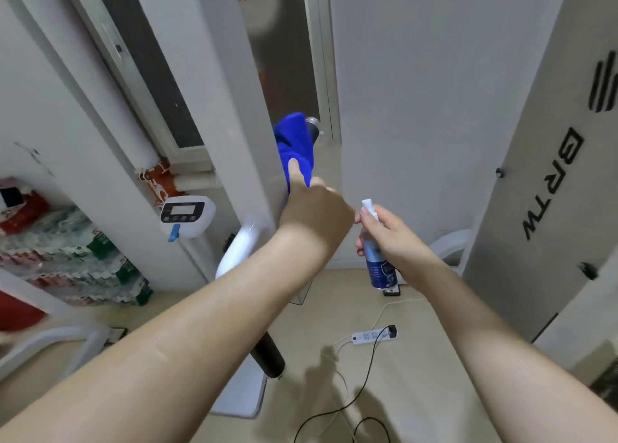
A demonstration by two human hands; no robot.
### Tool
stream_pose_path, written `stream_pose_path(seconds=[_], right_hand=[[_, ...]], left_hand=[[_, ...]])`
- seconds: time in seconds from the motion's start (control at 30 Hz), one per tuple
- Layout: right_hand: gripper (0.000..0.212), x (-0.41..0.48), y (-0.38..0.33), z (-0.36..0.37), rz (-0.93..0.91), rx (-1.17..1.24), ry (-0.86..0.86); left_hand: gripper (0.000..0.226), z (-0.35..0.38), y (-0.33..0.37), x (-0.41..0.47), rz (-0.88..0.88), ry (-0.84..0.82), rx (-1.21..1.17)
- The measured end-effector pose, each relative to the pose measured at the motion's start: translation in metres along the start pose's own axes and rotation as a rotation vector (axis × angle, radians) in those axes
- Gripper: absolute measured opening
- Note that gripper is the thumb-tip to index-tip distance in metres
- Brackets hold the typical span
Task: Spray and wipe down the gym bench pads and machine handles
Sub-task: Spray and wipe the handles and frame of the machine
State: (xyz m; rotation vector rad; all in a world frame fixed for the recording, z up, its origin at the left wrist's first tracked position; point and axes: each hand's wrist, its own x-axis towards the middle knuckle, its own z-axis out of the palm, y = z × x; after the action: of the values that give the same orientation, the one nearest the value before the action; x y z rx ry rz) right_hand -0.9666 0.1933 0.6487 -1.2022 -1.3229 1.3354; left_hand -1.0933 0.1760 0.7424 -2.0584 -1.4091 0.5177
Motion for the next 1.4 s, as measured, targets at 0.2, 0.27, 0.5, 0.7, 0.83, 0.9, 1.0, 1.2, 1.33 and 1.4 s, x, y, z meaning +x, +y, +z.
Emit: stream_pose_path(seconds=[0.2, 0.27, 0.5, 0.7, 0.83, 0.9, 1.0, 1.2, 1.33, 1.4], right_hand=[[0.066, 0.004, 0.002, -0.013, 0.126, 0.068, 0.059], [0.067, 0.012, 0.005, -0.017, 0.165, 0.01, -0.02], [0.06, 0.036, 0.01, 0.008, 0.209, -0.13, -0.315], [0.058, 0.049, 0.019, 0.017, 0.23, -0.126, -0.394], [0.064, 0.058, 0.016, 0.009, 0.213, -0.115, -0.306], [0.061, 0.064, 0.014, 0.004, 0.197, -0.098, -0.247], [0.058, 0.072, 0.012, -0.004, 0.203, -0.055, -0.207], [0.063, 0.078, 0.009, -0.008, 0.221, 0.029, -0.211], [0.059, 0.077, 0.016, -0.012, 0.23, 0.183, -0.295], [0.057, 0.075, 0.021, -0.011, 0.279, 0.291, -0.354]], left_hand=[[0.029, 0.029, 0.056, -0.022, 0.25, -0.093, -0.299], [0.015, 0.05, 0.074, -0.029, 0.278, -0.148, -0.408], [0.026, 0.082, 0.099, -0.03, 0.146, -0.378, -0.721], [0.025, 0.089, 0.102, -0.022, -0.01, -0.427, -0.864], [0.018, 0.091, 0.1, -0.019, -0.097, -0.303, -0.878], [0.015, 0.088, 0.097, -0.015, -0.12, -0.205, -0.844], [0.009, 0.077, 0.086, -0.009, -0.15, -0.062, -0.748], [0.006, 0.057, 0.062, 0.006, -0.272, 0.336, -0.568], [0.011, 0.037, 0.047, 0.026, -0.388, 0.447, -0.545], [0.011, 0.036, 0.047, 0.039, -0.461, 0.398, -0.535]])
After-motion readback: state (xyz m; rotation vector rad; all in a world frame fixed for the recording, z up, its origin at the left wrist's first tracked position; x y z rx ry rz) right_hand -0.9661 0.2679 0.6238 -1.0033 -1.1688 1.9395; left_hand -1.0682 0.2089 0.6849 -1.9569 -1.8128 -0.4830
